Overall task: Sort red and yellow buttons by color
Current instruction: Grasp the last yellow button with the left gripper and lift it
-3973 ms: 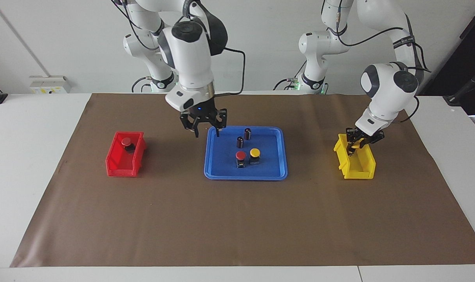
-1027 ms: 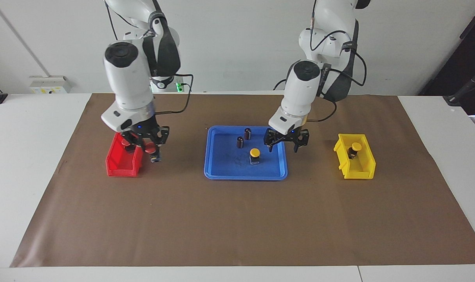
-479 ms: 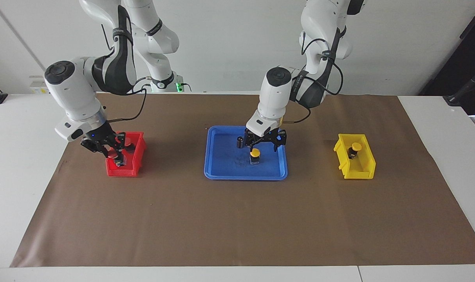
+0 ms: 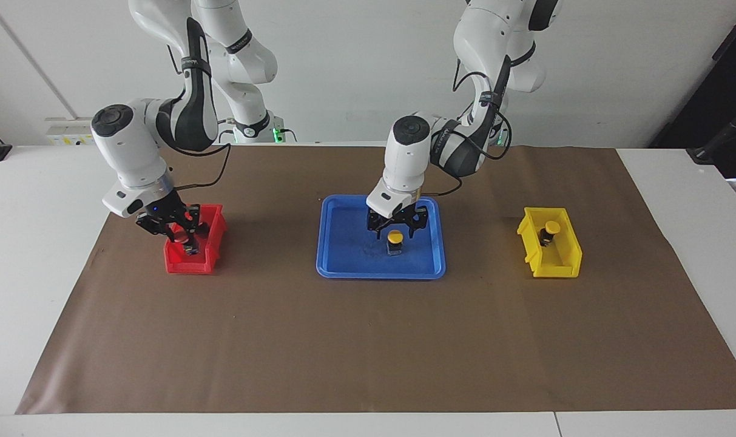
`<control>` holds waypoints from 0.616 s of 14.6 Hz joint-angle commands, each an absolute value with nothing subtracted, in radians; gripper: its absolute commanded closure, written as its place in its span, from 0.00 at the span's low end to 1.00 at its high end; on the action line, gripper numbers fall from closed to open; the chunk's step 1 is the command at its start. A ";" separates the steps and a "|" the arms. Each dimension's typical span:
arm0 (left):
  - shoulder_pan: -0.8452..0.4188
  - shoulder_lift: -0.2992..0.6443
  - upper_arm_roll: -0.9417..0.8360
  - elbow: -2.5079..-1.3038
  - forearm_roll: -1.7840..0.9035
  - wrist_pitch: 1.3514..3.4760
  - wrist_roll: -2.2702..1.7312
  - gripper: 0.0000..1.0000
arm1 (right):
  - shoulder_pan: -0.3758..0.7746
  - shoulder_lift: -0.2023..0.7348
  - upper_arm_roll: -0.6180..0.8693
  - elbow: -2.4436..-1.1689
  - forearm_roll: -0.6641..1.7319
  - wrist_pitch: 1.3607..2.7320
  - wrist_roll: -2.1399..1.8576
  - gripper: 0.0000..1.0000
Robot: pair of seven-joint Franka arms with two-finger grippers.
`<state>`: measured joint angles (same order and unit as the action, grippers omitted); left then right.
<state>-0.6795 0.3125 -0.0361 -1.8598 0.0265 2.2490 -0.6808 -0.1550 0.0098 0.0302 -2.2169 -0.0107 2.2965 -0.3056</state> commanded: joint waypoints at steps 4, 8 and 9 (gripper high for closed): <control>-0.684 0.328 -0.018 -1.803 0.057 2.232 -0.718 0.98 | -0.152 -0.008 0.044 -2.295 0.006 2.378 -0.302 0.87; -0.635 0.296 -0.014 -1.642 0.051 1.977 -0.698 0.98 | -0.150 -0.008 0.044 -2.338 0.005 2.453 -0.307 0.83; -0.588 0.293 -0.014 -1.619 0.049 1.930 -0.652 0.98 | -0.150 -0.008 0.044 -2.336 0.002 2.454 -0.317 0.78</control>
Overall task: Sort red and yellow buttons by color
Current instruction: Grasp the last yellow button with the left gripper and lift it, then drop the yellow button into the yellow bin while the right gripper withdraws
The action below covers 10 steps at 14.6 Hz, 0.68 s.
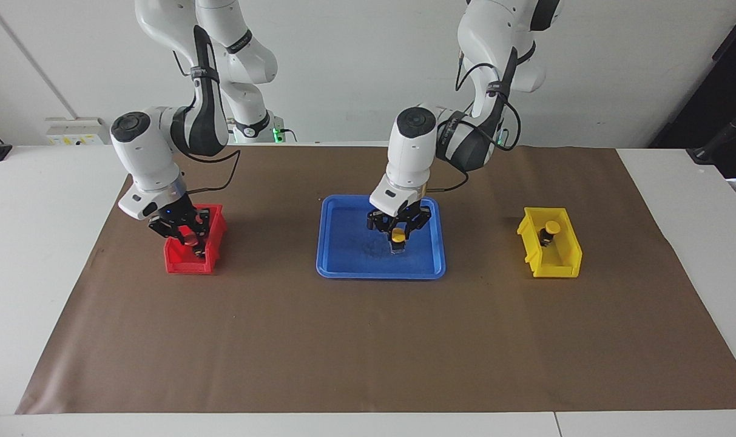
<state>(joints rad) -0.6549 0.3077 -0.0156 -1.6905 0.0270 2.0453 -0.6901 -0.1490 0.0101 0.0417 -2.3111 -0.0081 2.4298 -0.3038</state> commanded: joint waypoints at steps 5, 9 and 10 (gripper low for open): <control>-0.324 0.200 -0.012 -1.612 0.026 1.792 -0.242 0.99 | -0.150 0.000 0.044 -2.278 -0.002 2.380 -0.351 0.31; -0.138 0.164 -0.012 -1.626 0.025 1.761 0.006 0.98 | -0.152 -0.005 0.048 -2.036 -0.002 2.084 -0.348 0.05; -0.114 0.150 -0.011 -1.653 0.023 1.773 0.015 0.98 | -0.152 -0.014 0.049 -1.966 0.000 1.991 -0.347 0.00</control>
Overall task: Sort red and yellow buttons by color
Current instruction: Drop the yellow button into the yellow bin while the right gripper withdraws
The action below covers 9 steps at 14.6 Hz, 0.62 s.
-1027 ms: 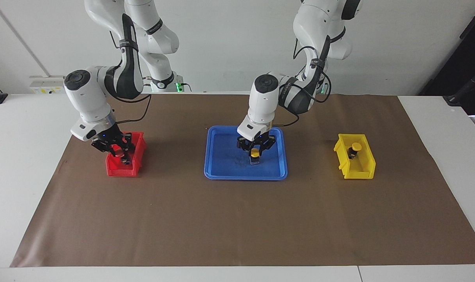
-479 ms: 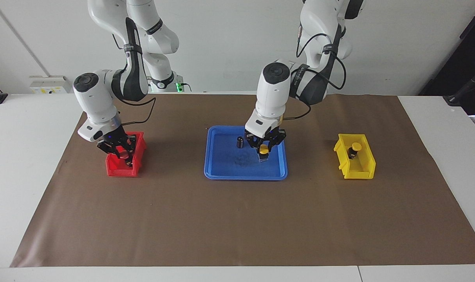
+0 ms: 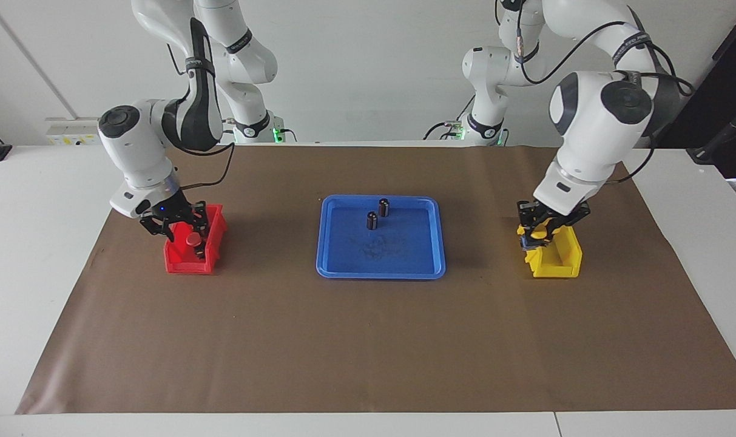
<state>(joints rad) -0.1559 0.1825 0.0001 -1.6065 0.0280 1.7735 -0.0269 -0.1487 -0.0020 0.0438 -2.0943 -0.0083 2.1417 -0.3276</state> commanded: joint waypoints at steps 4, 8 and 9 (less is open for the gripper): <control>-0.046 0.101 -0.011 -1.782 0.023 1.882 0.106 0.99 | -0.149 -0.025 0.055 -1.715 0.005 1.682 -0.250 0.00; -0.034 0.052 -0.011 -1.957 0.023 2.044 0.106 0.98 | -0.166 0.029 0.051 -1.534 -0.001 1.487 -0.232 0.00; -0.034 0.052 -0.011 -1.980 0.023 2.074 0.106 0.98 | -0.163 0.034 0.051 -1.531 -0.012 1.488 -0.216 0.00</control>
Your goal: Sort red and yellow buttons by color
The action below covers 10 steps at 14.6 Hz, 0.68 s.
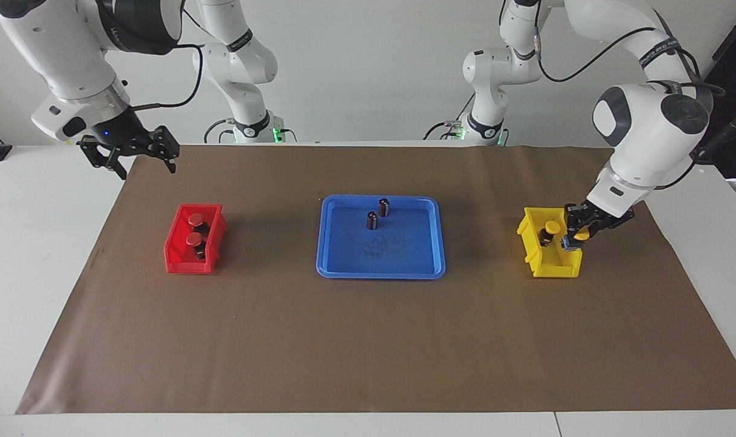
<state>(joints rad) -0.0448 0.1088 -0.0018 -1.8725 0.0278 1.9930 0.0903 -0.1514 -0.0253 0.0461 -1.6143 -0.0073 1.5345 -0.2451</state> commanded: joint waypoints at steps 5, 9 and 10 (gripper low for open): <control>-0.034 0.071 -0.011 -2.103 0.023 2.259 0.106 0.98 | -0.130 0.026 0.019 -1.572 -0.014 1.528 -0.126 0.00; -0.035 0.109 -0.011 -2.114 0.023 2.313 0.107 0.98 | -0.146 0.029 0.020 -1.565 -0.012 1.531 -0.126 0.00; -0.034 0.113 -0.011 -2.114 0.025 2.312 0.113 0.98 | -0.146 0.031 0.020 -1.560 -0.012 1.531 -0.126 0.00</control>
